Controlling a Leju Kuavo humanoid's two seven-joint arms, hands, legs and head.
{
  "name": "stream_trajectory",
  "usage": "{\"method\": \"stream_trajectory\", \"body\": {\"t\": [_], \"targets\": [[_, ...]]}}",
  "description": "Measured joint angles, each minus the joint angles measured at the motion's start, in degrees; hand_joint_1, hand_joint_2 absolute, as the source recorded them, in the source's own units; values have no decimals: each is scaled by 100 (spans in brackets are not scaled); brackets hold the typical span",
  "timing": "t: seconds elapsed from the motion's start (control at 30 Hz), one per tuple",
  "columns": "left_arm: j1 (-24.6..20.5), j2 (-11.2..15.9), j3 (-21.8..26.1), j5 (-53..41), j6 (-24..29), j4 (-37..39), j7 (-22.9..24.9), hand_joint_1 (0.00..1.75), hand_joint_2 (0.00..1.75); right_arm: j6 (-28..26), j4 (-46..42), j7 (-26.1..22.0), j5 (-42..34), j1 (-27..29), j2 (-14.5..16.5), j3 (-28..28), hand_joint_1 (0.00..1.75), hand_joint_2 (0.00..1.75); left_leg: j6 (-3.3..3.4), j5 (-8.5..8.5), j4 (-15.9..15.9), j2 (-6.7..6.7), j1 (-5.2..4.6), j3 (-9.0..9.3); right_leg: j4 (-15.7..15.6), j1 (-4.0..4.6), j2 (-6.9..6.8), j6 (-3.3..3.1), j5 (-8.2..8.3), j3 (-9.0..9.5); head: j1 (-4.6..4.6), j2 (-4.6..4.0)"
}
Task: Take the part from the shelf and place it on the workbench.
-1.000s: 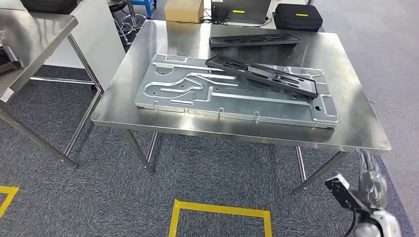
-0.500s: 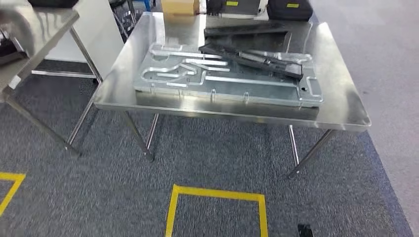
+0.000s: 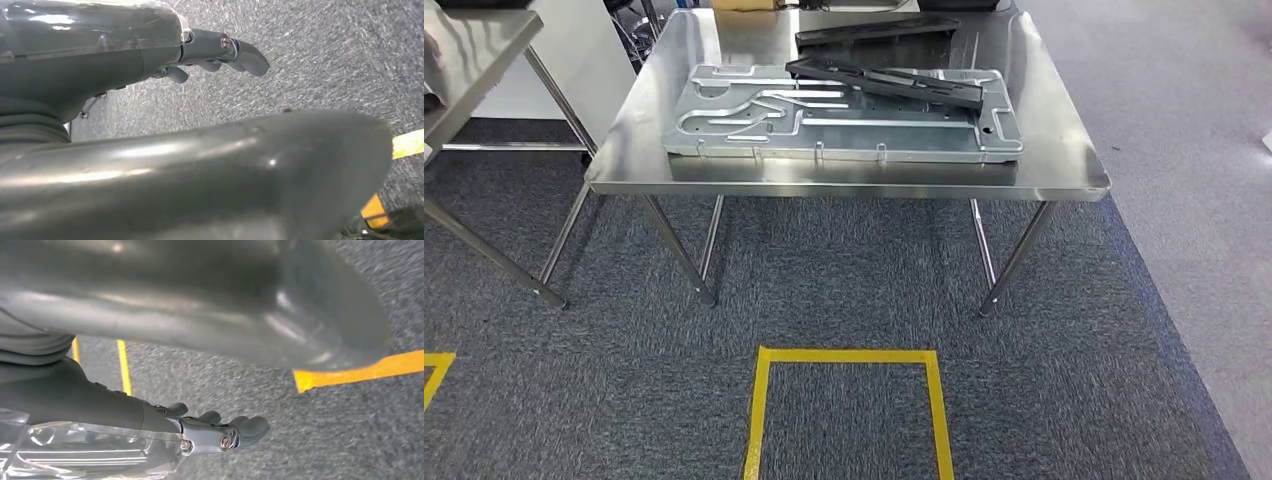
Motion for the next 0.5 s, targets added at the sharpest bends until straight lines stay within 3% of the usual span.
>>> {"method": "stream_trajectory", "body": {"t": [0.07, 0.1, 0.13, 0.17, 0.23, 0.27, 0.3, 0.33, 0.4, 0.47, 0.5], "targets": [[12, -4, -3, -13, -22, 1, 70, 0, 0, 10, 36, -24, -47, -6, 10, -96, 0, 0, -72, 101, -6, 5, 14, -36, -91, 19, -2, -138, 1, -33, 0, 0], [25, -4, -4, -25, -34, 1, 100, 0, 0, 5, 53, -28, -54, -3, 13, -132, 0, 0, -107, 36, 27, -28, 30, -65, -90, 23, -11, -195, 63, -85, 0, 0], [43, -4, -4, -36, -45, 1, 125, 0, 0, -3, 67, -30, -55, 0, 15, -160, 0, 0, -139, -150, 149, -79, 45, -115, -94, 21, -22, -245, 134, -150, -1, 0], [60, -4, -4, -45, -51, 1, 141, 0, 0, -12, 76, -30, -55, 1, 16, -184, 0, 0, -166, -445, 392, -138, 58, -185, -95, 26, -32, -285, 211, -230, -1, 0], [79, -4, -4, -55, -57, 1, 154, 0, 0, -25, 78, -31, -55, -2, 17, -220, 0, 0, -196, -1045, 1112, -227, 65, -321, -85, 57, -32, -330, 358, -416, -1, 0], [80, -4, -4, -56, -57, 1, 154, 0, 0, -28, 80, -32, -55, -3, 17, -231, 0, 0, -194, -1159, 1433, -245, 64, -334, -78, 76, -26, -340, 432, -518, 0, 0], [79, -4, -4, -57, -57, 1, 154, 0, 0, -28, 84, -35, -54, -4, 17, -238, 0, 0, -180, -1122, 1605, -255, 61, -276, -70, 97, -19, -344, 505, -619, 0, 0], [78, -4, -4, -58, -57, 1, 153, 0, 0, -26, 88, -43, -51, -4, 18, -243, 0, 0, -149, -979, 1580, -260, 55, -123, -62, 117, -11, -344, 575, -716, 0, 0], [71, -1, -4, -62, -56, -1, 136, 0, 0, -7, 100, -71, -32, -7, 27, -247, 0, 0, -40, -734, 947, -278, 21, 463, -52, 145, 8, -333, 701, -866, 0, 0], [50, 7, -5, -65, -51, -2, 95, 0, 0, 44, 111, -110, -16, -12, 44, -249, 0, 0, 62, -828, 24, -303, -29, 1105, -48, 157, 16, -297, 815, -943, 0, 0], [40, 10, -6, -66, -49, -2, 73, 0, 0, 79, 116, -127, -14, -14, 51, -249, 0, 0, 95, -910, -276, -312, -53, 1283, -55, 150, 12, -267, 872, -961, 0, 0]]}}
